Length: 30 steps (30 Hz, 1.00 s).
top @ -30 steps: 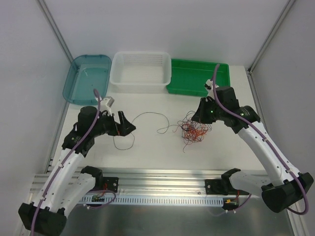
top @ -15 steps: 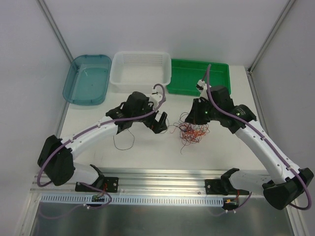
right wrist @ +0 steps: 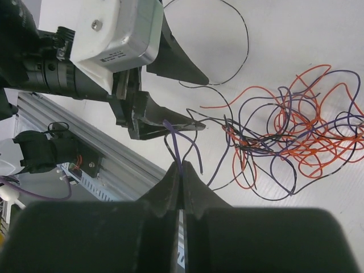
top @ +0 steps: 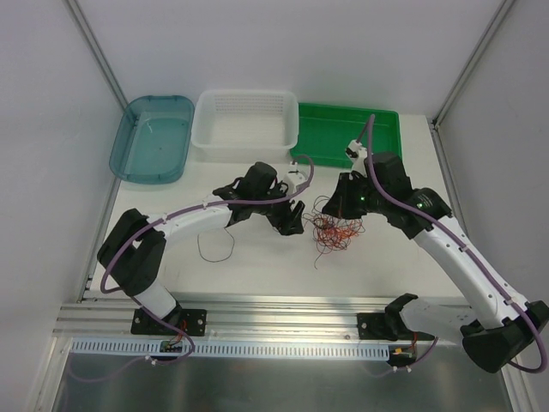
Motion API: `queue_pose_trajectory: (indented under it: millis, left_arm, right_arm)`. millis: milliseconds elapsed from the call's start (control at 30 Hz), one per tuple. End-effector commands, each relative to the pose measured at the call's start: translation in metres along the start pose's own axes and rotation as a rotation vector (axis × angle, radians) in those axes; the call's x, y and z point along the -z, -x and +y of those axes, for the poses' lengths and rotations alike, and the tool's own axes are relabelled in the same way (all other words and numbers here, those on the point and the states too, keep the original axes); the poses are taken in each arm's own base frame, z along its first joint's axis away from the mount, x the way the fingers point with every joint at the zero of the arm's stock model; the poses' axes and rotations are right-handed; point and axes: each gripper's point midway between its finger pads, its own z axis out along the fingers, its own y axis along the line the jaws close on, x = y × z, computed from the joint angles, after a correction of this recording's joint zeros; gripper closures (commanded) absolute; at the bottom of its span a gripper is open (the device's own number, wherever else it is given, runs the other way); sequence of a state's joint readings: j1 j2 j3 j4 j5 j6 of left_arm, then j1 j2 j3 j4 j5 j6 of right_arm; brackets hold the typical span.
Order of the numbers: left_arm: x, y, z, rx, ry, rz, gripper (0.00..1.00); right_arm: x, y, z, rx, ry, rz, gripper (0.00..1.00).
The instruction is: Untangle the cables
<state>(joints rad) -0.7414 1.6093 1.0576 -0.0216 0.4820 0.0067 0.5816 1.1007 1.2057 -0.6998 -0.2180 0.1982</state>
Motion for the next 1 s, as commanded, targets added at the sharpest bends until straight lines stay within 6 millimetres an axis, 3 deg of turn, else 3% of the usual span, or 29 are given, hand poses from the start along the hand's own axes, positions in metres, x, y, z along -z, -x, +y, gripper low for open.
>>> queue_pose_trajectory:
  millis: [0,167,200,233,533,633,667,767,967]
  left_arm:
    - [-0.005,0.013,-0.014,-0.034,-0.076,-0.056,0.42]
    - [-0.009,0.012,-0.012,-0.004,-0.068,-0.071,0.80]
    - [-0.008,0.013,-0.012,0.004,-0.062,-0.075,0.96]
    - [-0.005,0.013,-0.012,0.006,-0.055,-0.081,1.00]
    - [0.029,0.020,-0.017,0.097,0.038,-0.163,1.00]
    - [0.041,0.018,-0.016,0.152,0.081,-0.193,1.00]
    - [0.044,0.018,-0.013,0.188,0.109,-0.205,1.00]
    - [0.053,0.015,-0.014,0.268,0.134,-0.230,1.00]
    - [0.064,0.016,-0.019,0.407,0.150,-0.250,1.00]
  right_arm:
    - [0.000,0.004,0.007,-0.020,0.032,-0.036,0.99]
    - [-0.004,-0.003,-0.002,-0.016,0.003,-0.025,0.99]
    - [-0.006,-0.007,-0.007,-0.015,-0.010,-0.016,0.99]
    - [-0.007,-0.008,-0.010,-0.014,-0.025,-0.014,0.99]
    - [-0.027,-0.032,-0.051,-0.044,-0.184,0.015,0.93]
    - [-0.033,-0.036,-0.054,-0.036,-0.180,0.027,0.78]
    - [-0.035,-0.038,-0.051,-0.028,-0.164,0.035,0.61]
    - [-0.040,-0.045,-0.047,0.021,-0.142,0.054,0.40]
    - [-0.057,-0.063,-0.024,0.099,-0.056,0.056,0.33]
